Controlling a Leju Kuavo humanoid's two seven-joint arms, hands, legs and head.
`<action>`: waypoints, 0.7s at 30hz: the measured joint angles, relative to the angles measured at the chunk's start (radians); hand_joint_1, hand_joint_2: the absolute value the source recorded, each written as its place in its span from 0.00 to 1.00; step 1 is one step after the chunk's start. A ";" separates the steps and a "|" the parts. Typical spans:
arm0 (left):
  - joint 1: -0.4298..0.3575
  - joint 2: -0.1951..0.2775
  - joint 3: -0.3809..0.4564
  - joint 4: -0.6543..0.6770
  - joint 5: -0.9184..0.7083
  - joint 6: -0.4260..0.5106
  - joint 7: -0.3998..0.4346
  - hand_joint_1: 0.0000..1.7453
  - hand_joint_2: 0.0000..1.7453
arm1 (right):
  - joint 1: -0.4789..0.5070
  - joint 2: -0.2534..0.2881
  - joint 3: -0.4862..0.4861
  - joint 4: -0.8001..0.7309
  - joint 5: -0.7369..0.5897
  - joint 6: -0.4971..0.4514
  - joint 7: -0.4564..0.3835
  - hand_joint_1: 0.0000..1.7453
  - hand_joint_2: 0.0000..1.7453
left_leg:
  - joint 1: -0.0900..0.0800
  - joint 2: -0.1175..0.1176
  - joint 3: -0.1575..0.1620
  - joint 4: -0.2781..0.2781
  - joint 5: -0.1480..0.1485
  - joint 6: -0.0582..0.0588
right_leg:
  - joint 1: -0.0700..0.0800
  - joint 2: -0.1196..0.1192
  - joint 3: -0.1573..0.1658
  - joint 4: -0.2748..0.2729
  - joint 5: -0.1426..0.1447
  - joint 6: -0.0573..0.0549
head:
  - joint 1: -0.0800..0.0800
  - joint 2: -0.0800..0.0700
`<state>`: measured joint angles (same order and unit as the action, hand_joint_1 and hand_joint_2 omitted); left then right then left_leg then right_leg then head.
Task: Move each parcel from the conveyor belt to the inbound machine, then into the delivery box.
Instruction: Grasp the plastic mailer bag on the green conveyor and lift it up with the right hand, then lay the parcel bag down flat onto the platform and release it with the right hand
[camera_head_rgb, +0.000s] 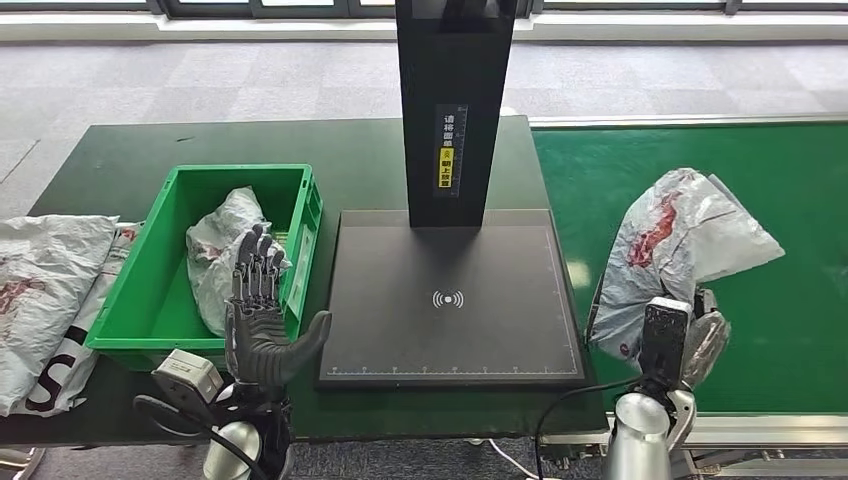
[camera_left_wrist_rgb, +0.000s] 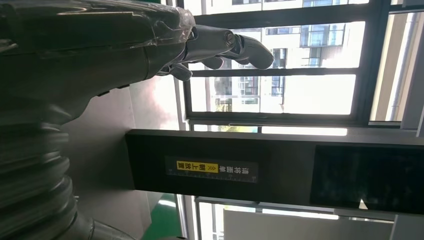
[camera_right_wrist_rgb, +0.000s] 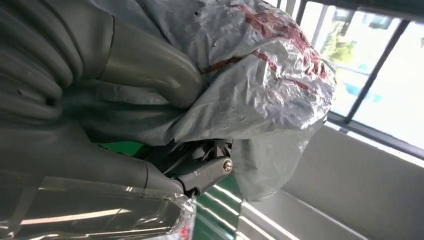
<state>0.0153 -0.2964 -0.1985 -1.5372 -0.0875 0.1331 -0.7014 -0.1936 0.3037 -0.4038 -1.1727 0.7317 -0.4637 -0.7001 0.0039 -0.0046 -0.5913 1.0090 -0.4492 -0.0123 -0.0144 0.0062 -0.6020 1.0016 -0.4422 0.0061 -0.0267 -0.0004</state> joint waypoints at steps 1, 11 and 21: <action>0.000 0.000 0.000 0.001 0.000 0.000 0.000 0.00 1.00 | 0.003 0.002 0.011 -0.023 0.000 0.000 0.000 1.00 1.00 | 0.000 0.000 0.000 0.000 0.000 0.000 | 0.000 0.000 0.000 0.000 0.000 0.000 | 0.000 0.000; -0.007 0.000 0.000 0.012 0.004 -0.004 0.000 0.00 1.00 | 0.051 0.002 0.136 -0.204 -0.055 -0.106 0.000 1.00 1.00 | 0.000 0.000 0.000 0.000 0.000 0.000 | 0.000 0.000 0.000 0.000 0.000 0.000 | 0.000 0.000; -0.056 0.000 0.000 0.047 0.012 -0.019 0.000 0.00 1.00 | 0.009 -0.001 0.420 -0.067 -0.137 0.271 0.021 1.00 1.00 | 0.002 -0.001 -0.001 -0.001 0.002 -0.001 | 0.002 -0.002 0.000 0.000 0.001 -0.001 | 0.000 0.000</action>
<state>-0.0407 -0.2968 -0.1984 -1.4905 -0.0755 0.1137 -0.7015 -0.1849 0.3030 0.0159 -1.2399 0.5947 -0.1929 -0.6792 0.0058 -0.0055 -0.5921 1.0084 -0.4475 -0.0131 -0.0126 0.0045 -0.6017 1.0020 -0.4417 0.0050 -0.0264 -0.0004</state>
